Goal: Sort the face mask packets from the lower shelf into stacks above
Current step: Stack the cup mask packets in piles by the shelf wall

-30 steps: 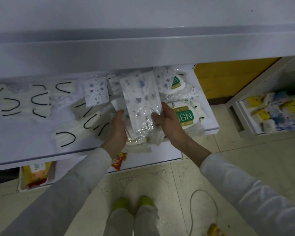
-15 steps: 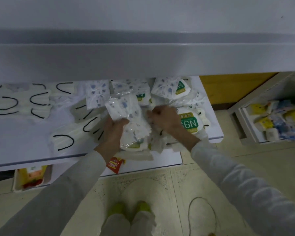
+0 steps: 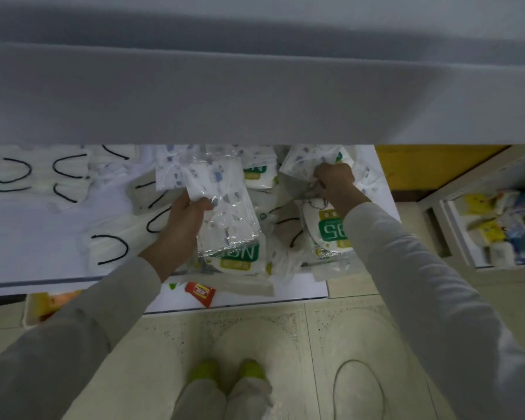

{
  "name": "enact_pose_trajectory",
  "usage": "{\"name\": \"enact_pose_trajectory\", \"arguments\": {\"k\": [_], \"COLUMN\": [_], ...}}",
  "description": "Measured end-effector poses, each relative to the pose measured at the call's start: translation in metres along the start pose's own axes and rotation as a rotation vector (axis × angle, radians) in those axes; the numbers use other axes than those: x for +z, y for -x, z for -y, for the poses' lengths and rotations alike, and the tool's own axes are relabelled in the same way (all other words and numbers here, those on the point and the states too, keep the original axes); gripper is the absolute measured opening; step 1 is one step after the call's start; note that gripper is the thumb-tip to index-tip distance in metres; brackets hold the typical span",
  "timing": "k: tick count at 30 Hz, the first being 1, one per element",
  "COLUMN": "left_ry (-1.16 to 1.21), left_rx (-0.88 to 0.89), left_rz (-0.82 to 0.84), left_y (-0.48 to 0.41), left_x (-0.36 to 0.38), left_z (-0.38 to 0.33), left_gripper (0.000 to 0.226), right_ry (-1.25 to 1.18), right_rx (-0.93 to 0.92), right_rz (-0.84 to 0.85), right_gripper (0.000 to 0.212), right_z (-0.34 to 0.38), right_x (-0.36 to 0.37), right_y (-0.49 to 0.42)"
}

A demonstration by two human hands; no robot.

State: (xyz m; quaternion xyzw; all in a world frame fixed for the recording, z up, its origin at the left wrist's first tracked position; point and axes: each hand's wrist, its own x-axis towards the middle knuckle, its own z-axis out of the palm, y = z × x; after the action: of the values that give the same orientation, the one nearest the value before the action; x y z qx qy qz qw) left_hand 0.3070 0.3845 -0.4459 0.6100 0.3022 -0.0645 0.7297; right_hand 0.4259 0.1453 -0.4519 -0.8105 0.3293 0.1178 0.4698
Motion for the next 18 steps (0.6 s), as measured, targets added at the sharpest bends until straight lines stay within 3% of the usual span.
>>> {"name": "enact_pose_trajectory", "arguments": {"k": [3,7,11,15,18], "left_ry": [0.047,0.144,0.356,0.509,0.426], "left_rx": [-0.060,-0.112,-0.214,-0.180,-0.146], "left_rz": [0.007,0.068,0.109,0.249,0.271], "left_y": [0.002,0.007,0.015,0.031,0.052], "left_x": [0.006,0.022,0.039,0.045,0.040], "left_z": [0.003,0.006,0.012,0.011,0.005], "left_gripper": [0.033,0.024,0.049,0.063,0.059], "right_ry": [-0.246,-0.407,-0.501,-0.249,0.092], "right_rx": [0.068,-0.064,-0.158,-0.229,-0.425], "right_rz": [0.077,0.186,0.307,0.382,0.354], "right_gripper": [0.022,0.006,0.018,0.006,0.035], "right_z": [-0.002,-0.001,-0.004,-0.019,-0.032], "right_x": [-0.013,-0.036,-0.046,-0.040,-0.035], "right_y": [0.013,0.058,0.107,0.138,0.152]}}
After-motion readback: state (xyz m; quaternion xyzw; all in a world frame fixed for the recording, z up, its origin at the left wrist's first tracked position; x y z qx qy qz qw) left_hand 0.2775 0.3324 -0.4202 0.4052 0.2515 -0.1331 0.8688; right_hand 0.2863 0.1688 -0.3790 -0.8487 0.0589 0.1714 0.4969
